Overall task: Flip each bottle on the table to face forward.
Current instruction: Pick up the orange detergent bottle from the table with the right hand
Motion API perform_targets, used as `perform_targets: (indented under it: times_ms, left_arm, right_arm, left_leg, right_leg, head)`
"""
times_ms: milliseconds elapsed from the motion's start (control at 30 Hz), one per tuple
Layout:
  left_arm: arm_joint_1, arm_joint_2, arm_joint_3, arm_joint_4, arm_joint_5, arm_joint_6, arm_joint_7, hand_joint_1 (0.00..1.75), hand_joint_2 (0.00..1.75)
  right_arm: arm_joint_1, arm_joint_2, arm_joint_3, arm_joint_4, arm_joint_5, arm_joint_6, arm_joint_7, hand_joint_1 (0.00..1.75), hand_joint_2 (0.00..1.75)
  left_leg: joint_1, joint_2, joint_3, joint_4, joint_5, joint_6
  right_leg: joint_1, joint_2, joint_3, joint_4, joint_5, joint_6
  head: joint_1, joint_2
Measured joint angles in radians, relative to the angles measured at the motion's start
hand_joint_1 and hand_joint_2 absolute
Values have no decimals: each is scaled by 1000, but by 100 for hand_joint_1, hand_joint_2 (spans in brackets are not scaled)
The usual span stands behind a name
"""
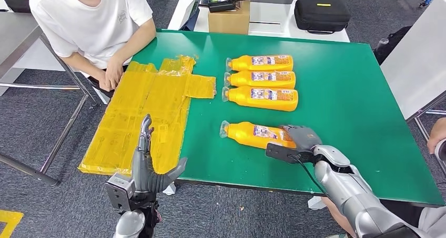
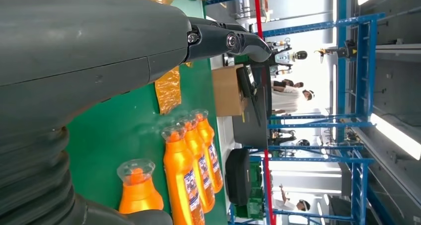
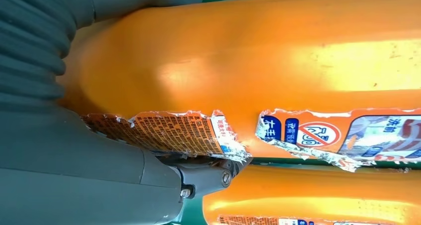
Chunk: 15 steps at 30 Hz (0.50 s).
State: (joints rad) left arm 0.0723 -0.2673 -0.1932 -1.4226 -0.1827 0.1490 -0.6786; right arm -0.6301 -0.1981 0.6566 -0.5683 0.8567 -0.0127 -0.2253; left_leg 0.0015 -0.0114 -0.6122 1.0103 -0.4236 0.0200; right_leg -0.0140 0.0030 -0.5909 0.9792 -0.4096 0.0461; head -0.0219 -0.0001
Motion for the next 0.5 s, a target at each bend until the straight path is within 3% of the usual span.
perform_targets:
  times_ms: [100, 233, 367, 500]
  left_arm:
    - [17, 1, -3, -8, 11, -10, -5, 0, 175]
    - [50, 8, -20, -32, 36, -29, -4, 0, 175]
    - [78, 15, -35, -57, 76, -58, 22, 0, 175]
    - [91, 21, -55, -69, 128, -109, 72, 0, 175]
  right_arm:
    - [59, -9, -29, -49, -78, -23, -47, 175, 175]
    - [220, -3, -126, -223, -259, -32, -157, 175, 175]
    - [417, 65, -228, -443, -366, -60, -254, 175, 175]
    - [529, 155, -296, -626, -438, -104, -323, 175, 175]
  left_leg:
    - [0, 0, 2, 0, -1, 0]
    - [0, 0, 2, 0, -4, 0]
    - [1, 0, -1, -1, -4, -1]
    - [2, 0, -3, -1, -3, -2]
  right_leg:
    - [0, 0, 2, -1, 0, 0]
    - [0, 0, 4, -1, -1, 0]
    - [1, 0, -1, 0, -1, 0]
    - [1, 0, -3, 0, -1, -1]
  head:
    - [0, 0]
    - [0, 0]
    - [-1, 0]
    - [0, 0]
